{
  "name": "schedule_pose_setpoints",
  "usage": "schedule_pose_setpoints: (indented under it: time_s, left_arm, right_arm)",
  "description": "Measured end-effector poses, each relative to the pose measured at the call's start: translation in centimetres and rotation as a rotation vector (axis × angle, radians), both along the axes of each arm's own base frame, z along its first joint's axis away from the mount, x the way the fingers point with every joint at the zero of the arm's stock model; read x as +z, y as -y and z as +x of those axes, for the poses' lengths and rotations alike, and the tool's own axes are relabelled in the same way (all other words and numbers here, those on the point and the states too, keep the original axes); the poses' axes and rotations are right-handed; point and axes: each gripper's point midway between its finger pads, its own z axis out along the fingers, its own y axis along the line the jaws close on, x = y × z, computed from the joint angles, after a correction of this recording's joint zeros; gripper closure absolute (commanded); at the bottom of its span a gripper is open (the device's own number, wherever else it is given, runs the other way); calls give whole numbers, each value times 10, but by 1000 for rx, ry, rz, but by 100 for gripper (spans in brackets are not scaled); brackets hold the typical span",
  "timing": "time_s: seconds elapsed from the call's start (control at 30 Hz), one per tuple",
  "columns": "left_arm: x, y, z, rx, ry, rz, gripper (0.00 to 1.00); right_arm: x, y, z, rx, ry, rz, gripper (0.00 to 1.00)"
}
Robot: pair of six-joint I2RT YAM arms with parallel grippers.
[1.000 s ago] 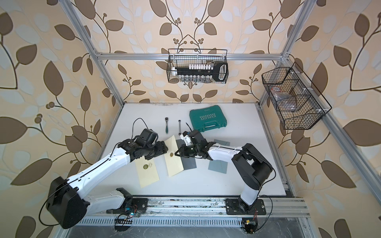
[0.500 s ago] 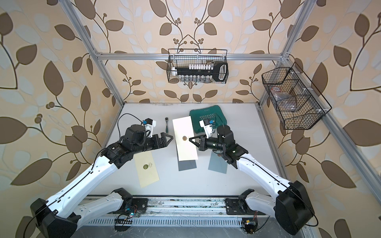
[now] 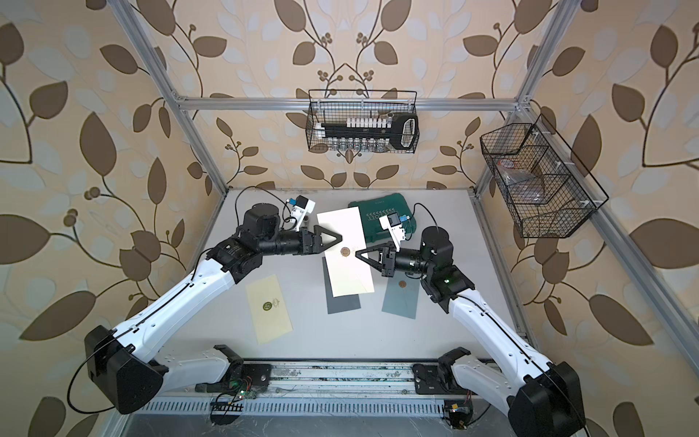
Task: Open the envelope
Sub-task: Pick up the envelope from the center of the board.
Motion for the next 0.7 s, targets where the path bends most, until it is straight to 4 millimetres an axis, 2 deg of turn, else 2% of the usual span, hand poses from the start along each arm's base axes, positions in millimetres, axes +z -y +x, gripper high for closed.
schedule_pose_setpoints:
  time_s: [0.17,0.53,0.7]
  left_arm:
    - [10,4,-3,-33,19,-40,28]
    - [28,0,-13,-41,88,-66,44]
    - [25,0,-15,-39,83,-63,62]
  right_arm:
    - [-1,0,0,3,-4,-1,100]
    - [-21,-1,10,-24,-77,-36,100]
    - [-24,-1,11,-32,-91,-43,100]
